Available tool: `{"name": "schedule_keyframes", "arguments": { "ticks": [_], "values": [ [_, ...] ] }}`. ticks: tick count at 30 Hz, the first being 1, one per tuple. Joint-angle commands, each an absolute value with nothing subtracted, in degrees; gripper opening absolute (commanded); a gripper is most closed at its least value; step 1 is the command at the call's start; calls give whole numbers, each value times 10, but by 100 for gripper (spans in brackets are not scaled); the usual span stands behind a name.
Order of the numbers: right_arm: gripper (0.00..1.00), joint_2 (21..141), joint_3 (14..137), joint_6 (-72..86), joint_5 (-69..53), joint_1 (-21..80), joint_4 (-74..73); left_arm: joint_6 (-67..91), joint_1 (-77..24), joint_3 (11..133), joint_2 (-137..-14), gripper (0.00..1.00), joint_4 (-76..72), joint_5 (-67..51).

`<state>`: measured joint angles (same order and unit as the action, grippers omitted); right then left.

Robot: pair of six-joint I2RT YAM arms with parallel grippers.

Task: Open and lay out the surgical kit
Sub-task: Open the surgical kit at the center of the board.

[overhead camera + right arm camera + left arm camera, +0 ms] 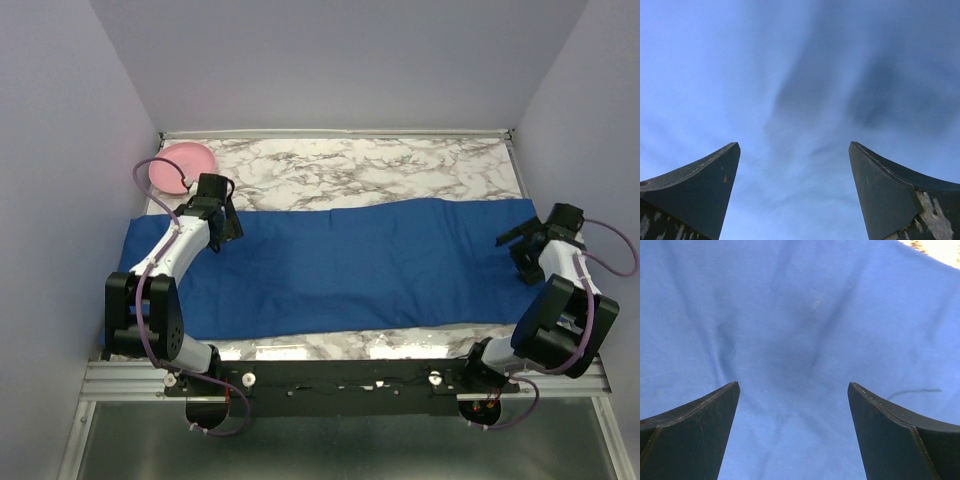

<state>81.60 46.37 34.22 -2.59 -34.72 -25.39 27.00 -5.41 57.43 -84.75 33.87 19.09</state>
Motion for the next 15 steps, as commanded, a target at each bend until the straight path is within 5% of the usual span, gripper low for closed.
{"name": "schedule_keyframes", "arguments": {
  "ticks": [1,15],
  "values": [
    [98,800,521,246,-24,-207,-263,272,-57,581,-820,99,336,168],
    [79,999,647,134,27,-37,-326,268,-66,565,-787,99,345,183]
  ]
}}
